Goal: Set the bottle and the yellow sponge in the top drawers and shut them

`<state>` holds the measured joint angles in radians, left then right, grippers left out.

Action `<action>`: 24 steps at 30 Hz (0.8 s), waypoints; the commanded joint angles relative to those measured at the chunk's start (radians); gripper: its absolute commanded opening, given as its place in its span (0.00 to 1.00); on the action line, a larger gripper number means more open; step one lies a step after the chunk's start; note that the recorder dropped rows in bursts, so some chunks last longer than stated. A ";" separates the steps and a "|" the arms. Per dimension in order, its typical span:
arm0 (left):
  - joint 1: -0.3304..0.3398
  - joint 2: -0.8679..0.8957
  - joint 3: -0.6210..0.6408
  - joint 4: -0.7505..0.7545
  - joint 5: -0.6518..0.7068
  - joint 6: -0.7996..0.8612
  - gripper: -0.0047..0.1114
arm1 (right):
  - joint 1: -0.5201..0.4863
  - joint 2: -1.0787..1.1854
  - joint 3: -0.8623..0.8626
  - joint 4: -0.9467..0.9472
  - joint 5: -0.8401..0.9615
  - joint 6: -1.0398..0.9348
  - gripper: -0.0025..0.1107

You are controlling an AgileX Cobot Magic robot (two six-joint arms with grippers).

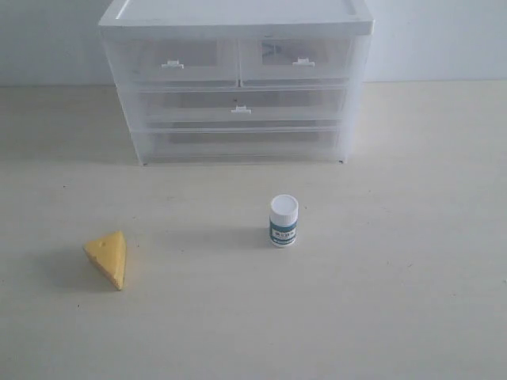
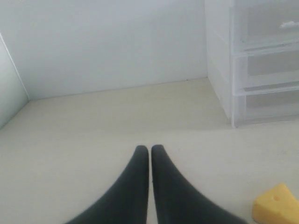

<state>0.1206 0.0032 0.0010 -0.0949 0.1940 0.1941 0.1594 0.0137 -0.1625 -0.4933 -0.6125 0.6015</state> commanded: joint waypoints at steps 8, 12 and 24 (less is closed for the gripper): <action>-0.002 0.065 -0.106 0.051 -0.814 -0.564 0.07 | 0.001 0.811 -0.192 -0.340 0.169 0.216 0.02; -0.002 0.450 -0.332 0.409 -0.511 -0.881 0.07 | 0.001 1.239 -0.308 -0.647 0.050 0.477 0.02; -0.094 1.751 -0.606 0.924 -1.415 -1.486 0.13 | 0.001 1.353 -0.329 -0.645 0.047 0.470 0.02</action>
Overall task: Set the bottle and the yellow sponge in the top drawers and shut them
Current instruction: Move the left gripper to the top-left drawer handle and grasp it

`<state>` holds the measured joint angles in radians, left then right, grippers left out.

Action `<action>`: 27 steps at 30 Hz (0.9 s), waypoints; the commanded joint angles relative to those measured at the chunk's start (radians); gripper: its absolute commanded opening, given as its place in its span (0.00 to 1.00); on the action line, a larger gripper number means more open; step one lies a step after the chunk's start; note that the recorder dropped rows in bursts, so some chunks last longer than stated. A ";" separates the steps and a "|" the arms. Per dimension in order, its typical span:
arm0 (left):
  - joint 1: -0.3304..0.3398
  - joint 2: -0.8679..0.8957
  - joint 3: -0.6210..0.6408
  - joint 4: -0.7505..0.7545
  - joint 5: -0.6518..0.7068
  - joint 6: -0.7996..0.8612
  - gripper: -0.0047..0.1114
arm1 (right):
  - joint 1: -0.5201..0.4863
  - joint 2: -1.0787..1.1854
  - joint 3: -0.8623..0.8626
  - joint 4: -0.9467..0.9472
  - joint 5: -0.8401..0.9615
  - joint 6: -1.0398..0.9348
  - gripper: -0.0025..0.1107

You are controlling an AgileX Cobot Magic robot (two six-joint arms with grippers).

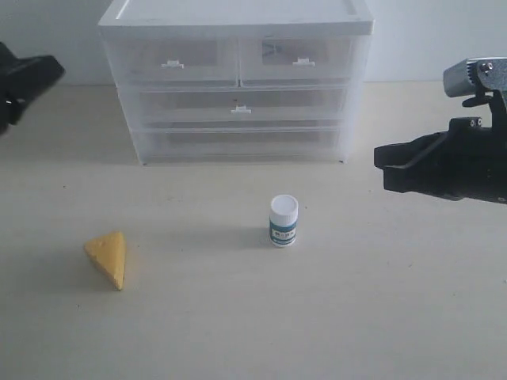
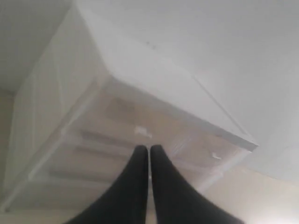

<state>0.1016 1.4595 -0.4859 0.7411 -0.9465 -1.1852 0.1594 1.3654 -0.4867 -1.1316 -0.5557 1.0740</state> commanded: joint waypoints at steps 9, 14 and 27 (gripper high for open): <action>-0.189 0.592 -0.362 -0.060 -0.275 -0.413 0.53 | 0.001 0.001 -0.004 -0.004 -0.017 -0.004 0.02; -0.196 0.596 -0.416 -0.091 -0.275 -0.495 0.53 | 0.001 0.001 -0.004 -0.004 -0.024 -0.004 0.02; -0.204 0.596 -0.485 -0.101 -0.250 -0.520 0.49 | 0.001 0.001 -0.004 0.003 -0.049 -0.013 0.02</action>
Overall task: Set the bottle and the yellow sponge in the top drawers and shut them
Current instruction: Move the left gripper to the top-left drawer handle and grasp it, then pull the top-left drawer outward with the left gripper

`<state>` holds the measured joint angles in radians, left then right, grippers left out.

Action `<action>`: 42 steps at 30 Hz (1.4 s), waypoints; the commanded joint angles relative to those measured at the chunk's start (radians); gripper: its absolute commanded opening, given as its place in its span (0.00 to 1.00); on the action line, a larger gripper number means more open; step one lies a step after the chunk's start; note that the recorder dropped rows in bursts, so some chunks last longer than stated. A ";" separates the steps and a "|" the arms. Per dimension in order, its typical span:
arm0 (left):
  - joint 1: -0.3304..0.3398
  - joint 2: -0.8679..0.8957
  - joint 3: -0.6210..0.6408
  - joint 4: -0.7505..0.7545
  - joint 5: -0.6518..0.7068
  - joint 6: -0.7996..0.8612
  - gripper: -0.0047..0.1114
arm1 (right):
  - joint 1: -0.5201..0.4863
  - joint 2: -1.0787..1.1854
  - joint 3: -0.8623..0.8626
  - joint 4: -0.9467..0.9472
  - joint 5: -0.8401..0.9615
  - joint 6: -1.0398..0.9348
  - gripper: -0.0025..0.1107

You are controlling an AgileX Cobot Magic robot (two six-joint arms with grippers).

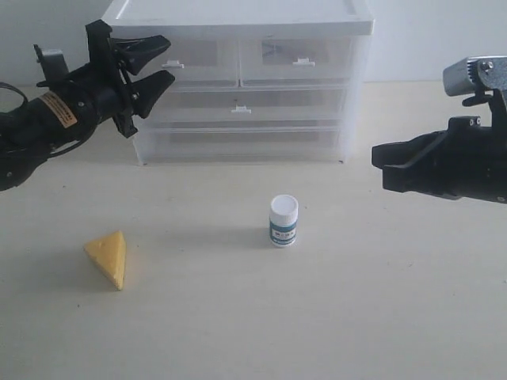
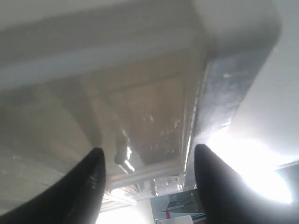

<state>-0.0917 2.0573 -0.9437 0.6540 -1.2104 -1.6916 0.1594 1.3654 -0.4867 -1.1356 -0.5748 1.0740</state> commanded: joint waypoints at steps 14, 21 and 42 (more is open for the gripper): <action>-0.023 -0.002 -0.039 -0.060 0.105 -0.008 0.35 | 0.001 0.001 -0.004 0.007 -0.041 -0.013 0.02; -0.023 -0.002 -0.039 -0.091 0.105 0.037 0.13 | 0.001 0.001 -0.004 0.007 -0.043 -0.013 0.02; -0.023 -0.002 -0.024 -0.077 0.128 0.118 0.10 | 0.001 0.001 -0.004 0.007 -0.043 -0.015 0.02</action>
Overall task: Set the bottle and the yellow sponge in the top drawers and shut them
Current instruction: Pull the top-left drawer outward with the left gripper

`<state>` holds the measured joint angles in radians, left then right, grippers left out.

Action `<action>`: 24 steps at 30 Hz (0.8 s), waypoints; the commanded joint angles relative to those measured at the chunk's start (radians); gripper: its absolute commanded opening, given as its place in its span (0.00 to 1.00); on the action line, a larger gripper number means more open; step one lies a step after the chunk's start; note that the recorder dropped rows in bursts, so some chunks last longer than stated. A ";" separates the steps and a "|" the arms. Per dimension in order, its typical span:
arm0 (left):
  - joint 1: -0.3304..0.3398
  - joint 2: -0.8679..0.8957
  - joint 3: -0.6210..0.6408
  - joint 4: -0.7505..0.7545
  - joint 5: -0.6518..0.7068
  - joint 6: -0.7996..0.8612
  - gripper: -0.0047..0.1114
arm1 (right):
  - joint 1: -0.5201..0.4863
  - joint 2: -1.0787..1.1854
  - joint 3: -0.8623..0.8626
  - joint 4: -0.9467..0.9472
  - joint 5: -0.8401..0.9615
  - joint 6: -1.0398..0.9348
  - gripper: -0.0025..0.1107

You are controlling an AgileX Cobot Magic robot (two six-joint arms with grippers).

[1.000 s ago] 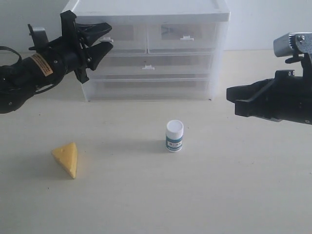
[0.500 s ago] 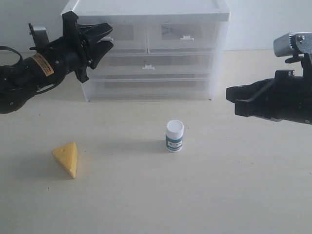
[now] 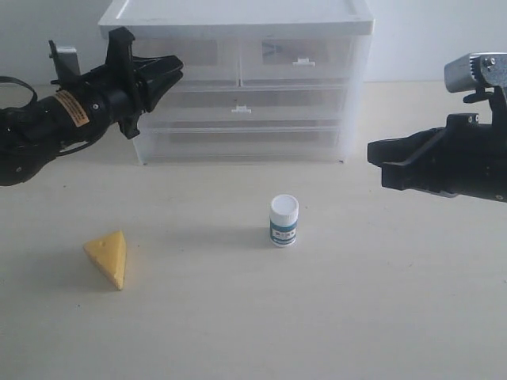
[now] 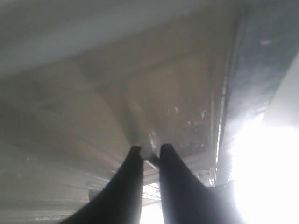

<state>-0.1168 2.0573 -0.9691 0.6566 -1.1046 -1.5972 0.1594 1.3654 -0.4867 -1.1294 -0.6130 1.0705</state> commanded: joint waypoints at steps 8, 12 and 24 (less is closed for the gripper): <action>0.003 -0.002 0.001 -0.070 0.022 0.035 0.08 | 0.001 0.001 -0.004 0.001 -0.005 -0.011 0.02; 0.000 -0.002 0.020 -0.032 -0.035 0.035 0.07 | 0.001 0.001 -0.004 0.001 -0.005 -0.015 0.02; -0.046 -0.131 0.253 -0.023 -0.116 0.163 0.07 | 0.001 0.003 -0.004 0.015 -0.005 -0.033 0.02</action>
<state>-0.1424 1.9755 -0.7811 0.6050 -1.1850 -1.4856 0.1594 1.3669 -0.4867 -1.1211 -0.6127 1.0505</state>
